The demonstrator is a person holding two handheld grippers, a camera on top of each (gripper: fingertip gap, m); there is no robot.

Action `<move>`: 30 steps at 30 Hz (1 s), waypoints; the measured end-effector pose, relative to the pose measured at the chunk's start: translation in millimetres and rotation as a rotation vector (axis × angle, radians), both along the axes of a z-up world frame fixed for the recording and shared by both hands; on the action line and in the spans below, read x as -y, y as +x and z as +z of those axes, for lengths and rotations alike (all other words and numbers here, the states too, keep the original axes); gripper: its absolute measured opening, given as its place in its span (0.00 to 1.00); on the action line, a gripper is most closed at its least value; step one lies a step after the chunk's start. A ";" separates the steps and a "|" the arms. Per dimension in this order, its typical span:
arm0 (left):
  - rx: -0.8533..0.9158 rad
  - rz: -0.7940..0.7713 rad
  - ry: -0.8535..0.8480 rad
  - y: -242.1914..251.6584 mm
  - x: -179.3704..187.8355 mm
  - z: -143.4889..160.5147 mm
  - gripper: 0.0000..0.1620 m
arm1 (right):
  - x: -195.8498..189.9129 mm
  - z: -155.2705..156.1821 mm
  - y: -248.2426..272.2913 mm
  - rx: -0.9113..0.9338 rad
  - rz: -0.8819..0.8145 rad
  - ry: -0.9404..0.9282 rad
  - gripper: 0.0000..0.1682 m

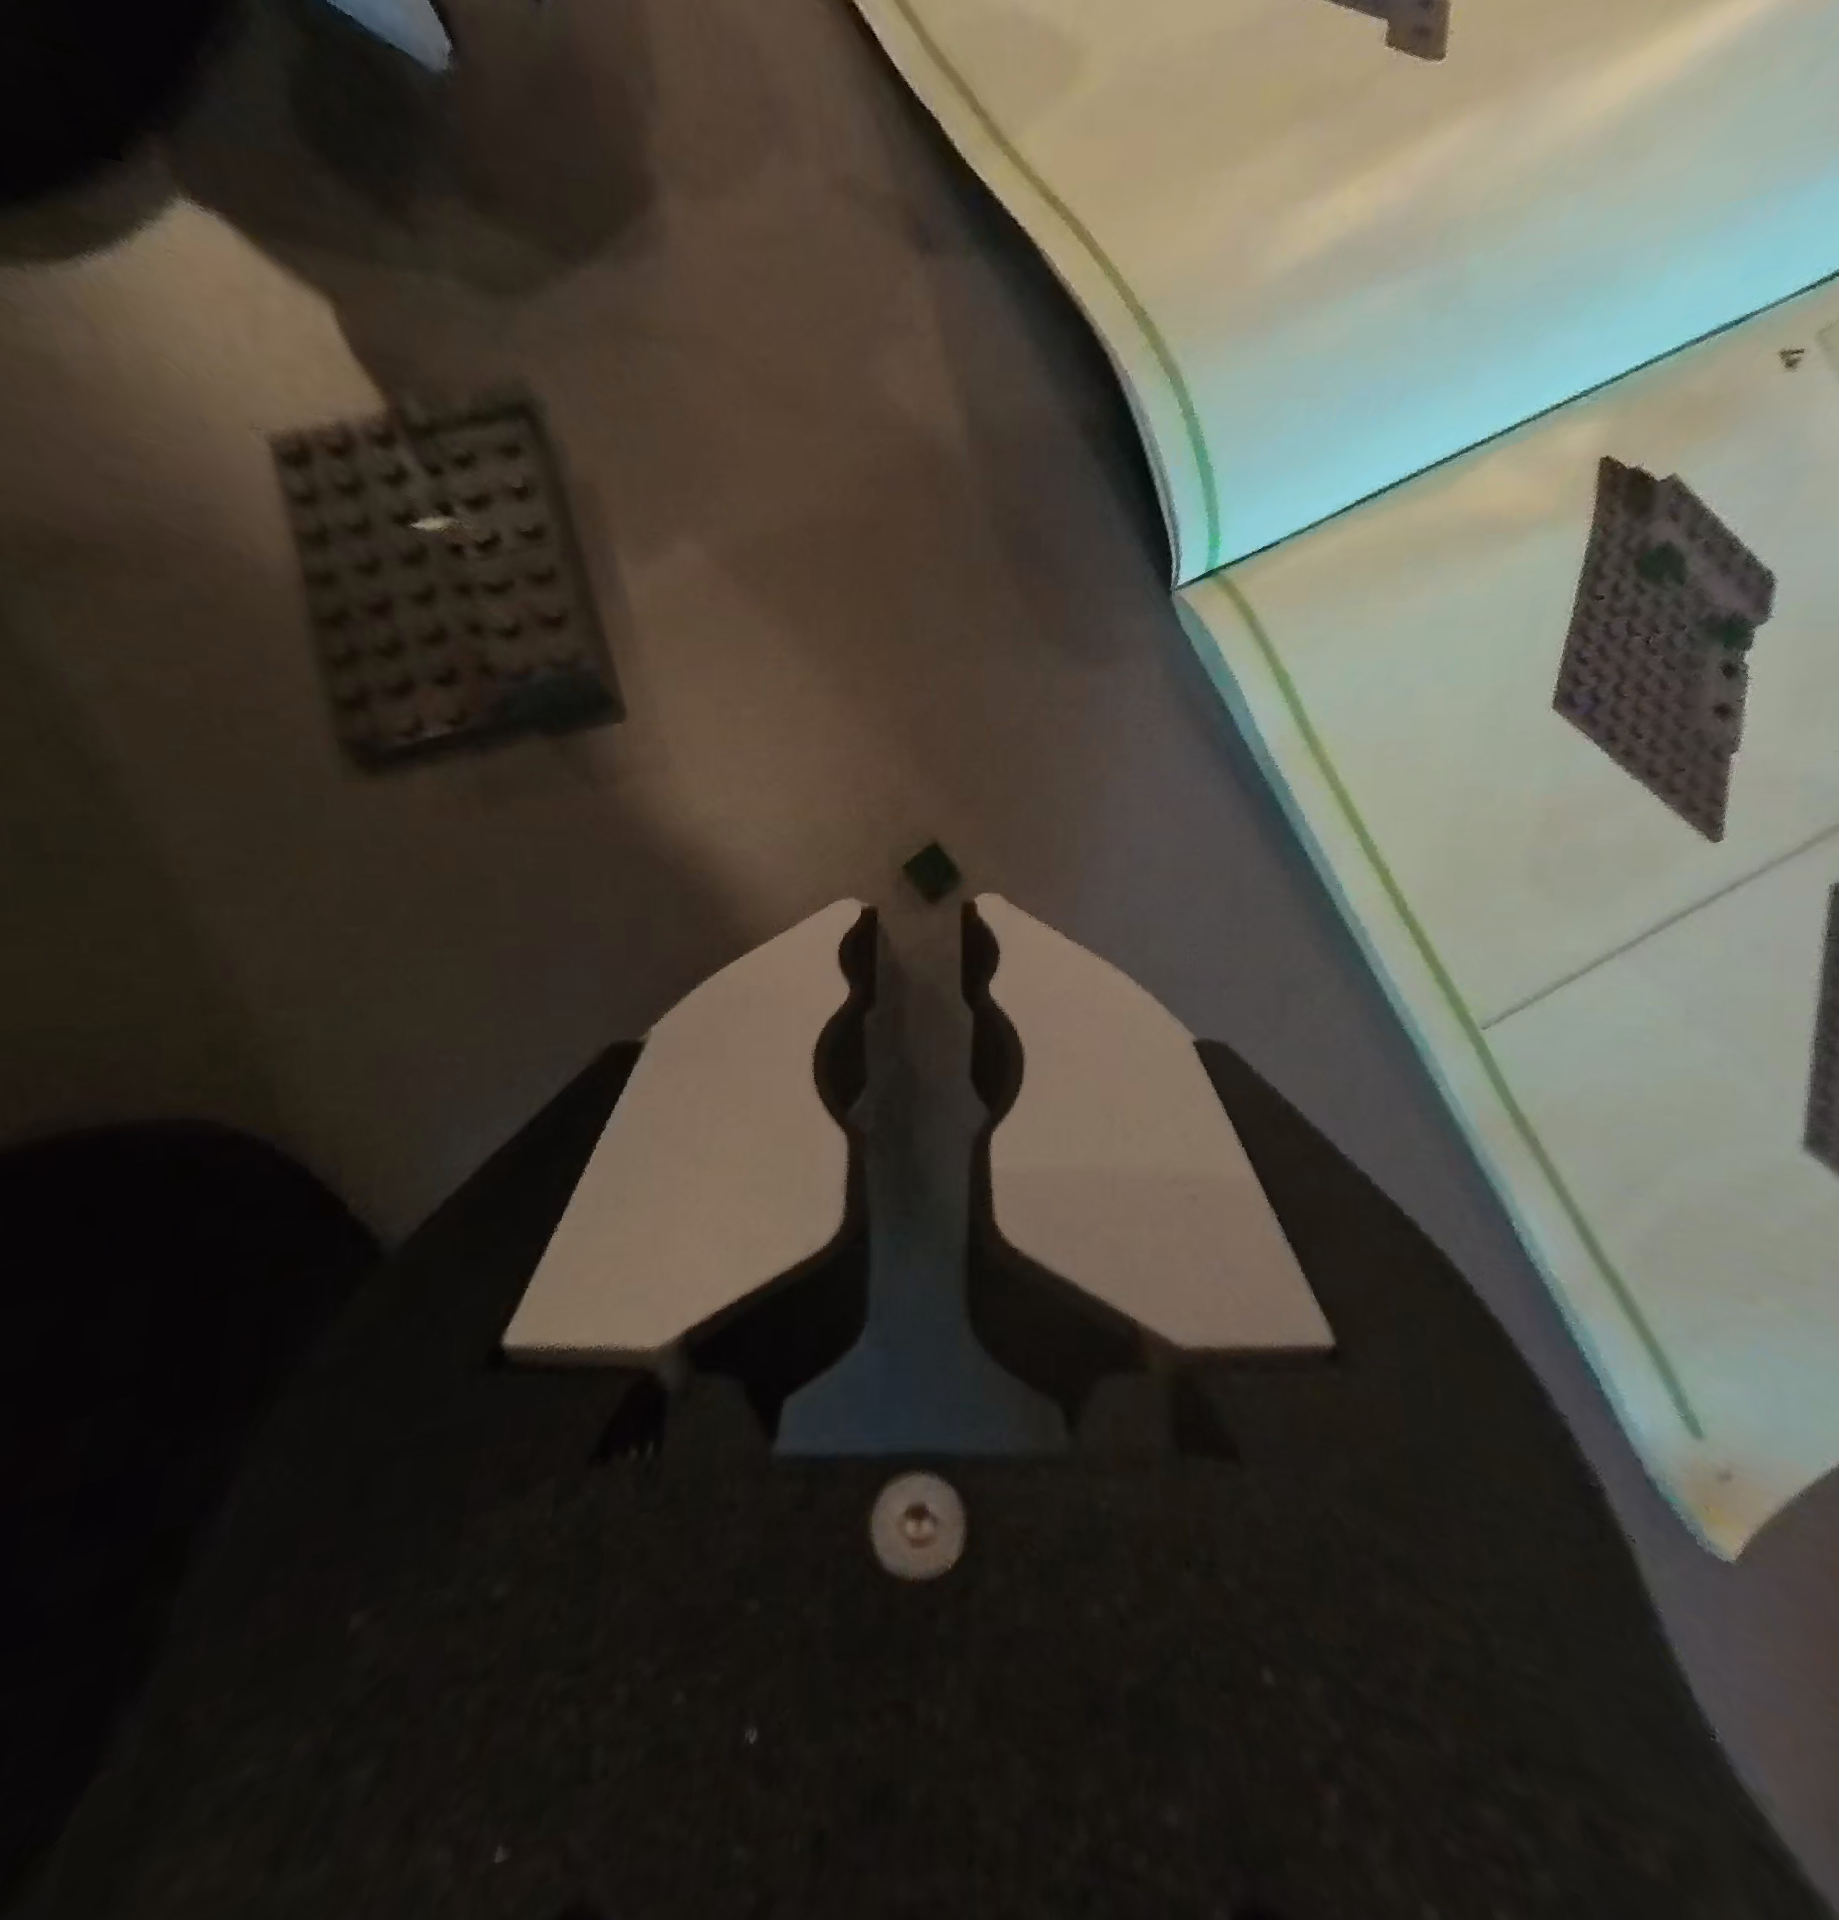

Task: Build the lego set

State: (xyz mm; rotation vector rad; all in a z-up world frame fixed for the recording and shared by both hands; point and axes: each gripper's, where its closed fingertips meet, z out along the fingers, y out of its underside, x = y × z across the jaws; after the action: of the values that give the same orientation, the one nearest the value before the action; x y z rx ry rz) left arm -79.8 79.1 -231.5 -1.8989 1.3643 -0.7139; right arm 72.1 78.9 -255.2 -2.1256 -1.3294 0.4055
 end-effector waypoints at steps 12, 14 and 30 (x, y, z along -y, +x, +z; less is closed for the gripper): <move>0.037 0.034 0.022 -2.8 -4.4 8.1 0.10 | -6.5 -2.3 -9.4 -0.063 -0.032 -0.032 0.02; 0.042 0.050 0.031 -6.8 -6.5 11.4 0.10 | -7.9 -2.3 -12.5 -0.066 -0.041 -0.026 0.01; -0.119 0.444 0.080 -151.0 -70.4 1.9 0.16 | 4.6 21.5 -14.9 -0.243 -0.147 0.049 0.04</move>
State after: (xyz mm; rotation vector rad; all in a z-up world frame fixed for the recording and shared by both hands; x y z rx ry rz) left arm -230.8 149.5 -229.6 -2.1052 0.9671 -0.3249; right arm 57.1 74.3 -233.7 -2.0434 -1.0297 0.5450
